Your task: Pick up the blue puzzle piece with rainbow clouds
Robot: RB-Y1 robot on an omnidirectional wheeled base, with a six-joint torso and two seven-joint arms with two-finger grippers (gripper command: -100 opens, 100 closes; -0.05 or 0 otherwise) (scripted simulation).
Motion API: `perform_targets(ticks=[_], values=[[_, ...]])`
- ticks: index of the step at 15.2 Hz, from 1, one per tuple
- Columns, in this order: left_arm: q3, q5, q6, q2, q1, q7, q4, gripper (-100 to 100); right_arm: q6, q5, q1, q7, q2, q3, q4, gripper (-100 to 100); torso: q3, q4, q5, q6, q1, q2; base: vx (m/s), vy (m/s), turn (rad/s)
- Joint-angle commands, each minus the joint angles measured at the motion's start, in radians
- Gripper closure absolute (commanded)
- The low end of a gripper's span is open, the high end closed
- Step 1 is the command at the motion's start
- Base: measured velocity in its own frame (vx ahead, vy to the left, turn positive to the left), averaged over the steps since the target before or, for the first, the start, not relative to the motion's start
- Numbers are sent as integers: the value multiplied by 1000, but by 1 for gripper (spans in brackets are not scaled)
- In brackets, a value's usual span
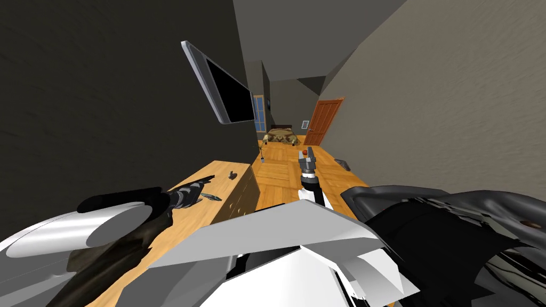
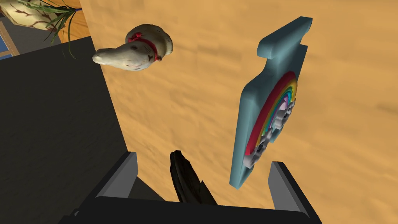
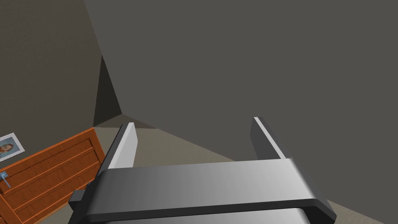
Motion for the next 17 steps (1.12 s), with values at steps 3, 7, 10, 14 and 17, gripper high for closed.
perform_targets(ticks=[3,7,10,14,17], values=[[11,22,69,12,-6,-2,2,-100,0,0,0,0,0,0,0,0,0,0,0,0,0,-1,48,-12,0],[37,76,164,39,-15,-5,1,-100,0,0,0,0,0,0,0,0,-1,0,0,0,0,-1,61,-18,-3],[37,76,207,39,-15,-5,1,-100,0,0,0,0,0,0,0,0,-1,0,0,0,0,-1,47,-20,-1],[59,122,298,62,-23,-9,0,-100,0,0,0,0,0,0,0,0,0,0,0,0,0,0,53,-18,-5],[69,142,357,72,-27,-10,-1,-100,0,0,0,0,0,0,0,0,0,0,0,0,0,-1,58,-17,-5]])
